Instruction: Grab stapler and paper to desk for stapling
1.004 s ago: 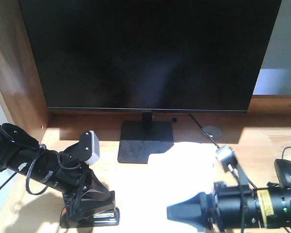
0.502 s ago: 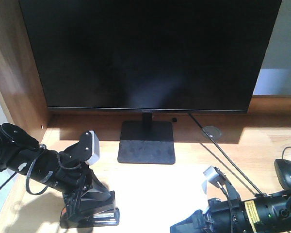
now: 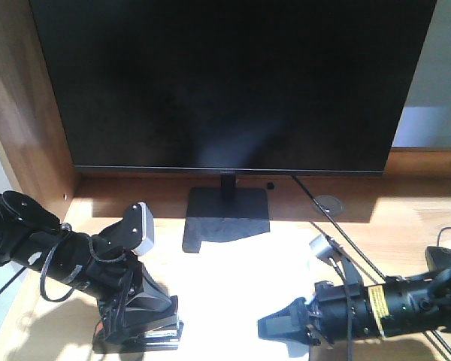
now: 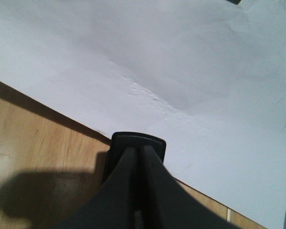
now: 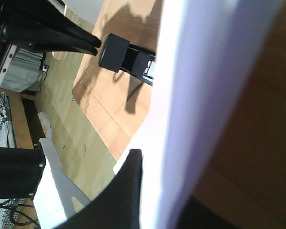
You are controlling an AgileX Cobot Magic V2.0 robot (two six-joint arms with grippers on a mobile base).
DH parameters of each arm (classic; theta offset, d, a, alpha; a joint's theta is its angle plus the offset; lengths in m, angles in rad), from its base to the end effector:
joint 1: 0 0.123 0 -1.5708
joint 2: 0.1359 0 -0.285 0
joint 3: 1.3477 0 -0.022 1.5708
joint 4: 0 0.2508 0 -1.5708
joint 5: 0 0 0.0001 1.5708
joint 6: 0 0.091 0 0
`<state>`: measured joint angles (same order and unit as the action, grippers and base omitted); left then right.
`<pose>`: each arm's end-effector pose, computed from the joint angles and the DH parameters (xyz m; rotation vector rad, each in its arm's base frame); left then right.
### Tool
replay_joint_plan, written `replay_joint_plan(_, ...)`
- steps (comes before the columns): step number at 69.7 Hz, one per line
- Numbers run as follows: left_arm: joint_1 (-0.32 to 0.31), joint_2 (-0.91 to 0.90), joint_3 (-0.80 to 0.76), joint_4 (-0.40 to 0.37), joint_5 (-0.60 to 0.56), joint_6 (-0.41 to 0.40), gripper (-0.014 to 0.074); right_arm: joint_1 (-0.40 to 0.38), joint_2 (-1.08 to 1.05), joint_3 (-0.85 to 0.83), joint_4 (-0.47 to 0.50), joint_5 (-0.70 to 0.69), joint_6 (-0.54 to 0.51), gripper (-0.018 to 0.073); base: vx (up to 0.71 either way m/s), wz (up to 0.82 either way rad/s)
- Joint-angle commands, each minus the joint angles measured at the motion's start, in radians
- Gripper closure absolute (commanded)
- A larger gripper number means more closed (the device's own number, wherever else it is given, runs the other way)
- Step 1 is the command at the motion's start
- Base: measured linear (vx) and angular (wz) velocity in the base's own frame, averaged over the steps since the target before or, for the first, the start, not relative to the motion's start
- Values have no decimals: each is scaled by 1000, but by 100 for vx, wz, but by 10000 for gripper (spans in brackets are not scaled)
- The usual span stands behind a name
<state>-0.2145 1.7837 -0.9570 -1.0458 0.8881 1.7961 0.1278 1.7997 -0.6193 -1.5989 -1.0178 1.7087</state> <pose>0.2958 -0.1270 0.1733 1.5140 2.0110 -0.7715 0.2446 0.1094 0.1331 -0.3558 2.4635 1.4270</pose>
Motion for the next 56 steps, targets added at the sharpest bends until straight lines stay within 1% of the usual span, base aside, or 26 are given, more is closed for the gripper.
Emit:
replay_joint_plan(1,-6,-37,-23,-44,23,-10,603,3,2,-42,32,-81,-3,561,0,0)
replay_joint_plan(16,-6,-37,-23,-44,23,-10,603,9,55,-93,32,-109,24,561,0,0)
replay_joint_plan(31,-6,-37,-23,-44,23,-10,603,93,109,-163,10,-105,95,561,0,0)
replay_joint_plan(40,-6,-37,-23,-44,23,-10,603,143,153,-209,-1,-72,141,561,0,0)
replay_joint_plan(52,-6,-37,-23,-44,23,-10,603,151,185,-228,0,-23,168,561,0,0)
replay_joint_plan(56,-6,-37,-23,-44,23,-10,603,151,186,-228,-8,16,183,561,0,0)
